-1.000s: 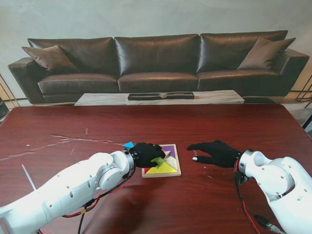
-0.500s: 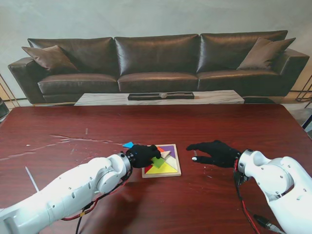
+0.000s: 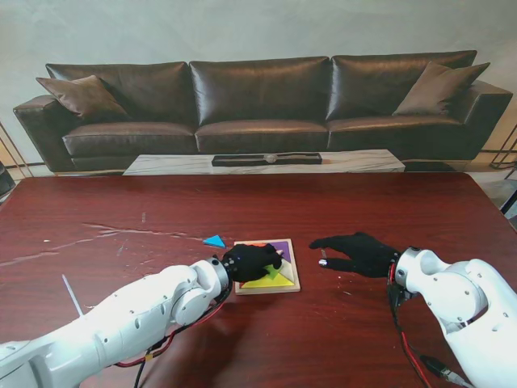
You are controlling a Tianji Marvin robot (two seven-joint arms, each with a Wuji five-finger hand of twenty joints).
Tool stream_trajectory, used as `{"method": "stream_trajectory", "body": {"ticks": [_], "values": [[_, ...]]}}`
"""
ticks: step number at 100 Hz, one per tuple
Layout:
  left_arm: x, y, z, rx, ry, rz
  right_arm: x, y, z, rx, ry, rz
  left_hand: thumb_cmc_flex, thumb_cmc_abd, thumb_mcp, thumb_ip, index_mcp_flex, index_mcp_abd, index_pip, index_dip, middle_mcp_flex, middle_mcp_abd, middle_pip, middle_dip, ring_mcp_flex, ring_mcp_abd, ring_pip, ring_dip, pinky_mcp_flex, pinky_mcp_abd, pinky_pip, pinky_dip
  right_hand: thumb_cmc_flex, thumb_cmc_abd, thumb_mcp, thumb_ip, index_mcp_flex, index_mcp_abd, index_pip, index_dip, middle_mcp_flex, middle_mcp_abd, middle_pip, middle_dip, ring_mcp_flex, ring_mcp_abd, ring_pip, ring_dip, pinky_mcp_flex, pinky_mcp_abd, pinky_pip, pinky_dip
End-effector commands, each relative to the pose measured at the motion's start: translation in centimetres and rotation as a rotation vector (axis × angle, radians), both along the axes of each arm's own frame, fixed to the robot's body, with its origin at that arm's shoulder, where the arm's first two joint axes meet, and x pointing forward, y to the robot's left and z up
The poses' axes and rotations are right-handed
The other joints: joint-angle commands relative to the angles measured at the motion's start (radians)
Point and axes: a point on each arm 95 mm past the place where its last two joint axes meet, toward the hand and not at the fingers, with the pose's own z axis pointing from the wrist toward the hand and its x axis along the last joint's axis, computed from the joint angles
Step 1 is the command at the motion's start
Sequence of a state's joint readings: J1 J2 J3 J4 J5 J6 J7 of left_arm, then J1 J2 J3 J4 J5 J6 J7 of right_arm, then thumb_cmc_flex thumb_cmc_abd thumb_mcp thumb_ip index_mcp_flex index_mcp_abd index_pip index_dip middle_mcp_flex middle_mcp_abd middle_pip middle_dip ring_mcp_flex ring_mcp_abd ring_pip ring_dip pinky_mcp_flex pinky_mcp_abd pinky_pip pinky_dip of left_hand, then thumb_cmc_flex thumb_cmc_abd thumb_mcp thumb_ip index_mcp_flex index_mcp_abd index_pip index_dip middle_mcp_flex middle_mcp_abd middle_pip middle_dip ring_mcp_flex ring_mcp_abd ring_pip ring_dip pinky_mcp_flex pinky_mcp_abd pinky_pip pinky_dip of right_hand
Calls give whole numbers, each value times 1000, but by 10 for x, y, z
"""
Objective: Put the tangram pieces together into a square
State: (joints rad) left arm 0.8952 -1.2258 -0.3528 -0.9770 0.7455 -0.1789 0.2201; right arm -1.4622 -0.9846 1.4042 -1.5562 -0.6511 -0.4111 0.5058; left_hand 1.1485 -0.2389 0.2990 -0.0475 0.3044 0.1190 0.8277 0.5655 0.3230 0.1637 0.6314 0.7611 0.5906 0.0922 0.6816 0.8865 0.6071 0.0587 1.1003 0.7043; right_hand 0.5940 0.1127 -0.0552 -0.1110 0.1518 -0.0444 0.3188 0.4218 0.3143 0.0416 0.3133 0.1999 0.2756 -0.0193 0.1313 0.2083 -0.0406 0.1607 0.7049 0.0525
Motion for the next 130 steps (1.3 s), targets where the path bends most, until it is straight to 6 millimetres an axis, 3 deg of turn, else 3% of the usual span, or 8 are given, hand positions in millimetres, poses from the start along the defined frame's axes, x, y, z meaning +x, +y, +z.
{"method": "stream_trajectory", "body": {"ticks": [1,72,78,93,104,107,130], "values": [[0,-8,4,-19,-2,-15,-2,1,-1,-7,2,1,72,-10,-16,-3,8,-7,19,-11,24,19,-4,17,33,-12,20,14,17,-15,19,1,27,15,4,26,8,0,6,-13,23,-3,11,7,6,-21,-6,8,-20,4,-11,-21],[4,-27,1,-74,15,-48,-4,-2,-1,-12,2,-7,93,-6,-44,1,18,-10,33,-23,15,24,-32,28,21,-7,10,10,11,-12,-4,-8,29,14,4,26,7,4,5,-13,23,-5,12,7,7,-24,-4,7,-20,1,-11,-22],[5,-27,1,-70,14,-49,-4,-2,-1,-11,2,-6,90,-4,-65,6,17,-12,36,-28,-17,25,-17,-60,-15,-9,19,18,-22,7,14,20,29,14,4,26,7,3,5,-13,24,-5,13,7,7,-25,-3,7,-20,2,-11,-22],[6,-27,2,-44,-9,-52,-4,-2,-1,-9,3,-6,47,-19,-61,9,23,-27,31,-27,-79,26,-7,-61,-90,-25,62,31,-79,32,88,87,30,14,4,26,7,3,5,-12,23,-4,13,7,7,-23,-4,7,-20,2,-11,-22],[6,-28,2,-32,-26,-50,-3,-2,-2,-8,3,-6,-19,-44,6,-1,26,-36,18,-24,-138,18,8,-30,-147,-39,106,12,-123,35,141,144,30,14,4,26,7,3,5,-12,23,-3,13,7,7,-25,-4,7,-20,2,-11,-23],[6,-28,2,-28,-33,-51,-3,-2,-2,-8,3,-6,-67,-56,67,-15,26,-44,5,-20,-149,16,0,-24,-169,-39,118,5,-139,33,148,161,30,13,4,26,7,2,5,-12,23,-4,12,7,7,-24,-4,7,-20,2,-11,-23],[7,-27,7,-37,-58,-41,-3,-2,-2,-12,5,-6,-89,-20,46,-25,13,-45,-6,-20,-150,12,-41,-31,-199,-35,114,11,-171,30,158,177,31,14,4,26,9,1,6,-12,23,-5,13,8,7,-24,-3,7,-20,3,-11,-23]]}}
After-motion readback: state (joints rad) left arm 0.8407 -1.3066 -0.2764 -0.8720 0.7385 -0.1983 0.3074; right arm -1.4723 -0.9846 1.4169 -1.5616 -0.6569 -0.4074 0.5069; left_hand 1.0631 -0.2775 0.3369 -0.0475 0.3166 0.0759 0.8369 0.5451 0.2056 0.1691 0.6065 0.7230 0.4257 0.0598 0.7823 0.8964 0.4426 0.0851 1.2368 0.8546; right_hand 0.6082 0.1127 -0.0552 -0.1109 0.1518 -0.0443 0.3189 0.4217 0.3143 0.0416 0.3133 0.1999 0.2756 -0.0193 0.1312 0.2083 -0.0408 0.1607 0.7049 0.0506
